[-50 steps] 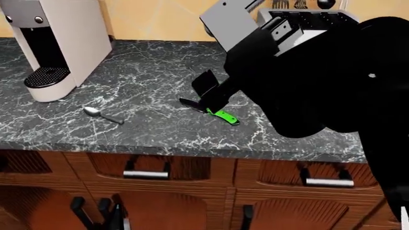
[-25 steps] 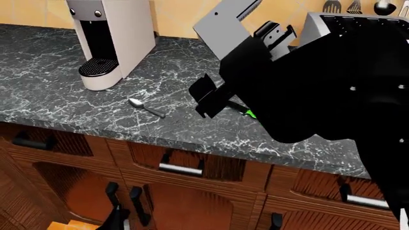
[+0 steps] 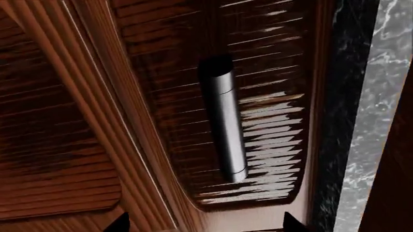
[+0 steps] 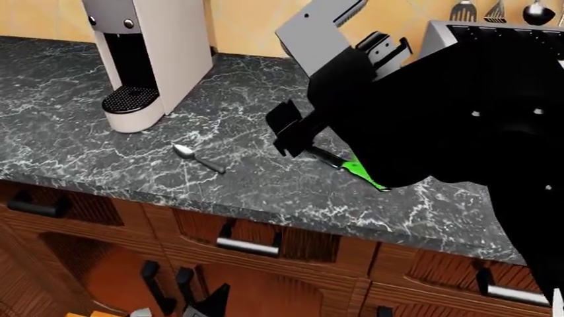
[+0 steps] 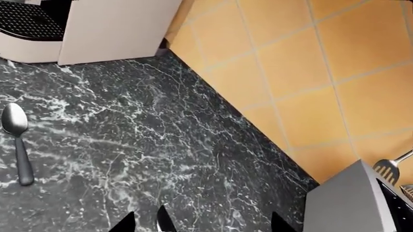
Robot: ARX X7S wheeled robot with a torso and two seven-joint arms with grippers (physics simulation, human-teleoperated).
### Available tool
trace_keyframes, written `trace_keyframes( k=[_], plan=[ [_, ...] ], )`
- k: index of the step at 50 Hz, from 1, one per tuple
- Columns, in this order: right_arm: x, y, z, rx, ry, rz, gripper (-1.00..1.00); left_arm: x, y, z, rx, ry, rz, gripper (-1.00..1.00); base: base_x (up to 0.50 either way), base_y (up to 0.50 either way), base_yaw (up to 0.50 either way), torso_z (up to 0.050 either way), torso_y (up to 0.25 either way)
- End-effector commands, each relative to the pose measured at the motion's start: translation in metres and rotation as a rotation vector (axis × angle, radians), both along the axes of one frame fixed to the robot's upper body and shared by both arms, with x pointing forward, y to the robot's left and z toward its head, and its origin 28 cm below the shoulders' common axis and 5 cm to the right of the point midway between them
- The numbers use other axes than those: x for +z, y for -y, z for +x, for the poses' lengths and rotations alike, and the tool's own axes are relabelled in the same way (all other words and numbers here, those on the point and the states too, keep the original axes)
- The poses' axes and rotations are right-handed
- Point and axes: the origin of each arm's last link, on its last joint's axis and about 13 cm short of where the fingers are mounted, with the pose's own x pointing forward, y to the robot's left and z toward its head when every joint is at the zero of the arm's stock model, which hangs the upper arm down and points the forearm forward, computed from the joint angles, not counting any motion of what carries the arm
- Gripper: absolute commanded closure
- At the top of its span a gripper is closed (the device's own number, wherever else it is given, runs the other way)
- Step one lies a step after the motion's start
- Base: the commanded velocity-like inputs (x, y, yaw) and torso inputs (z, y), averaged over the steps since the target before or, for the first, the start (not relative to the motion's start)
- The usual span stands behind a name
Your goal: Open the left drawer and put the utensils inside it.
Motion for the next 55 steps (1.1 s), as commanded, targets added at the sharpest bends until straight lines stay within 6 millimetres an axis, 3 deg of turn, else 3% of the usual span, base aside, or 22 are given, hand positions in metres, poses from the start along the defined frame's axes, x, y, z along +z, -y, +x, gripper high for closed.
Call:
trace_keyframes(
  k=[1,11,27,35,40,55],
  plan=[
    [0.0,0.0,0.001,0.016,-0.021,-0.001,-1.0,-0.001,0.0,0.0,-0.049,-0.016,0.015,-1.0,0.49,0.1,0.0,0.0,0.0],
    [-0.002,0.0,0.002,-0.01,-0.007,-0.002,-1.0,-0.004,0.0,-0.002,-0.034,-0.029,0.014,-1.0,0.49,0.1,0.0,0.0,0.002],
    [-0.003,-0.001,0.004,-0.03,0.019,-0.019,-1.0,-0.004,0.001,-0.004,-0.035,-0.034,0.009,-1.0,0.0,0.0,0.0,0.0,0.0],
    [-0.004,0.0,0.005,-0.044,0.018,-0.008,-1.0,-0.001,0.001,-0.019,-0.07,0.024,0.004,-1.0,0.0,0.0,0.0,0.0,0.0],
    [-0.004,0.0,0.007,-0.054,0.017,-0.003,-1.0,0.008,0.009,-0.011,-0.135,0.066,-0.007,-1.0,0.0,0.0,0.0,0.0,0.0],
    [-0.008,0.0,0.009,-0.049,0.013,0.0,-1.0,0.009,0.015,0.006,-0.113,0.092,-0.043,-1.0,0.0,0.0,0.0,0.0,0.0]
  ],
)
